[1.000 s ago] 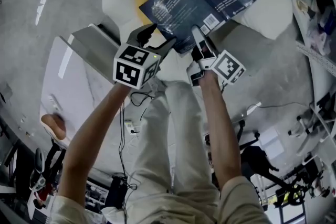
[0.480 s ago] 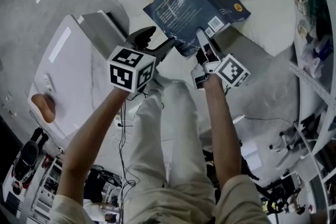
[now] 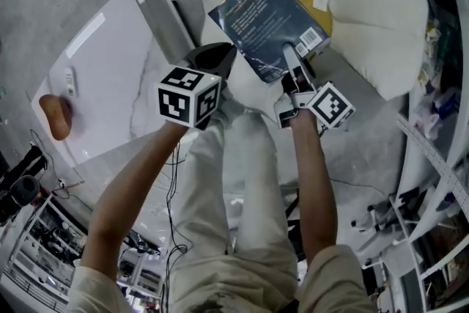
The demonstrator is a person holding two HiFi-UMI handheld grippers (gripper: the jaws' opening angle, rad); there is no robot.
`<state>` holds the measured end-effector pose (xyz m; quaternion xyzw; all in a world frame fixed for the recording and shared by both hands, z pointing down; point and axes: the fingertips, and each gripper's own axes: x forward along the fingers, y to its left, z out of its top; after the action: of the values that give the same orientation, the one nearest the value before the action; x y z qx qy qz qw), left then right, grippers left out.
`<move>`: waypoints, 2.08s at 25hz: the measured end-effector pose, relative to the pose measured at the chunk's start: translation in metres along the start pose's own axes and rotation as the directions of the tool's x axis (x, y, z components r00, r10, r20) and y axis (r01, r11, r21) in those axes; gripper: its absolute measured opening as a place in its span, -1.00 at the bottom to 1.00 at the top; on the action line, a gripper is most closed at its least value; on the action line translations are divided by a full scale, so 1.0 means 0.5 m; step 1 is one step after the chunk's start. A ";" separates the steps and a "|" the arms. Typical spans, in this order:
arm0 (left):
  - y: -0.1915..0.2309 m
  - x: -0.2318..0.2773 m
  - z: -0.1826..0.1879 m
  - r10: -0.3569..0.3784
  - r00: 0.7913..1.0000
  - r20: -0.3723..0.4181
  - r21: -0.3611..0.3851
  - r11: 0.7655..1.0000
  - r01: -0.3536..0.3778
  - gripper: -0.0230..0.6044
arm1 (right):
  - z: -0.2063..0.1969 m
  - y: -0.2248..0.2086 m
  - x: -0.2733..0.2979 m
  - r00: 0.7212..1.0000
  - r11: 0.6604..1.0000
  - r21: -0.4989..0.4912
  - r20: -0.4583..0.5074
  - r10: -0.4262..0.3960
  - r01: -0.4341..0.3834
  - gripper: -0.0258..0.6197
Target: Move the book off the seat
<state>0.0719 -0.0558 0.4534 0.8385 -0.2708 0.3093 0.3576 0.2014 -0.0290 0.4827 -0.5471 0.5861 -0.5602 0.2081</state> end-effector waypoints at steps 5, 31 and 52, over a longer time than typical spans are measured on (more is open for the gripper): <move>0.049 -0.056 -0.015 0.067 0.997 0.025 -0.038 0.997 -0.066 -0.89 | -0.044 0.053 0.034 0.998 0.999 -0.031 -0.062 0.028 -0.030 -0.43; 0.294 -0.336 -0.141 0.300 0.940 0.160 -0.364 0.904 -0.227 -0.89 | -0.327 0.288 0.226 0.909 0.953 -0.213 -0.401 0.116 -0.216 -0.43; 0.428 -0.482 -0.284 0.419 0.887 0.194 -0.530 0.805 -0.265 -0.89 | -0.528 0.446 0.374 0.863 0.763 -0.552 -0.505 0.015 -0.336 -0.43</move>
<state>-0.2785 -0.0185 0.4529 0.6936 -0.5397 0.1589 0.4499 -0.1748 -0.1297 0.4302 -0.3719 0.8201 -0.4273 -0.0804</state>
